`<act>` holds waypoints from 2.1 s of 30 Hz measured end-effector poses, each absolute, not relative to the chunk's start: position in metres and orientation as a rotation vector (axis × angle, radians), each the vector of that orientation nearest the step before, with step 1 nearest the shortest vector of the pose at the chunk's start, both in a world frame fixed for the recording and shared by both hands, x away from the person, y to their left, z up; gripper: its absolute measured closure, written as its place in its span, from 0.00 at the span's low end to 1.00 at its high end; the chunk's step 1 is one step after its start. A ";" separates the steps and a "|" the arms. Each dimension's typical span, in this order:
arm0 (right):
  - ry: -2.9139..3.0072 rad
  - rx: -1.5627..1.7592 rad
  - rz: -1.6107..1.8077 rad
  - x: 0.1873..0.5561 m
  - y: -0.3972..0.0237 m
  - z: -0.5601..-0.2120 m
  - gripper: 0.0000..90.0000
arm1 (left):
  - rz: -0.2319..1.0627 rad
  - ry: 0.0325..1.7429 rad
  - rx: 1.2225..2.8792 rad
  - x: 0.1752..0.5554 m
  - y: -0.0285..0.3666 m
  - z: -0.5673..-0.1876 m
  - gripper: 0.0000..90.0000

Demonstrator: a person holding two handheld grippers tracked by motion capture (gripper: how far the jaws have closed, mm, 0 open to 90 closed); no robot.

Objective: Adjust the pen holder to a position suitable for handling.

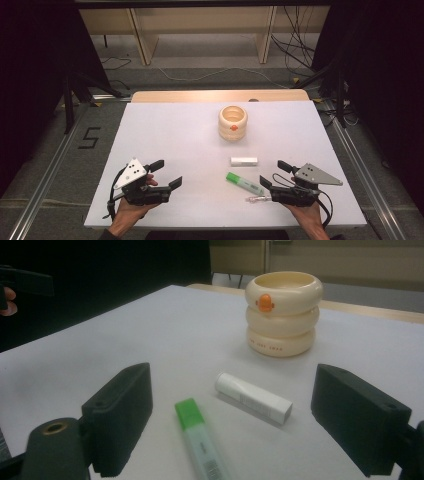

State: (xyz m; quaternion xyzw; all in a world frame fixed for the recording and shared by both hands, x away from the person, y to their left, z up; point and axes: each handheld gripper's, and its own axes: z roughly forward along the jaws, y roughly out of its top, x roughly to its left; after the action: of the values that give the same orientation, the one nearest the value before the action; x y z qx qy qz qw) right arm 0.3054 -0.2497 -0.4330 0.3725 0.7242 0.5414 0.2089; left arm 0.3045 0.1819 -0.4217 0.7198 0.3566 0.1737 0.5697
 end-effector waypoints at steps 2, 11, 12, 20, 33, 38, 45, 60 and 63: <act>2.015 1.037 1.506 0.305 -0.249 -0.433 0.20 | 0.406 0.840 1.691 0.305 0.182 -0.422 0.16; 2.018 1.044 1.499 0.305 -0.249 -0.433 0.20 | 0.409 0.839 1.692 0.305 0.182 -0.422 0.16; 2.018 1.042 1.497 0.305 -0.249 -0.433 0.20 | 0.411 0.840 1.693 0.305 0.182 -0.422 0.16; 2.015 1.048 1.483 0.306 -0.249 -0.433 0.21 | 0.413 0.839 1.698 0.305 0.181 -0.422 0.16; 1.975 1.056 1.466 0.321 -0.251 -0.420 0.22 | 0.417 0.846 1.694 0.305 0.181 -0.423 0.16; 1.998 1.057 1.441 0.330 -0.250 -0.419 0.22 | 0.422 0.845 1.695 0.305 0.182 -0.423 0.16; 2.004 1.102 1.402 0.352 -0.249 -0.416 0.26 | 0.428 0.847 1.694 0.306 0.182 -0.423 0.16; 1.946 1.262 1.284 0.421 -0.242 -0.420 0.48 | 0.435 0.861 1.681 0.306 0.183 -0.422 0.16; 1.942 1.290 1.293 0.431 -0.243 -0.423 0.56 | 0.438 0.862 1.680 0.306 0.184 -0.423 0.16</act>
State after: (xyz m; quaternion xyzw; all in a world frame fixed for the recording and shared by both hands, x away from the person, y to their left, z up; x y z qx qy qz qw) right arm 0.4314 -0.2429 -0.4228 0.4702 0.7079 0.4715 0.2356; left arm 0.3065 0.1839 -0.4225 0.7145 0.3668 0.1861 0.5659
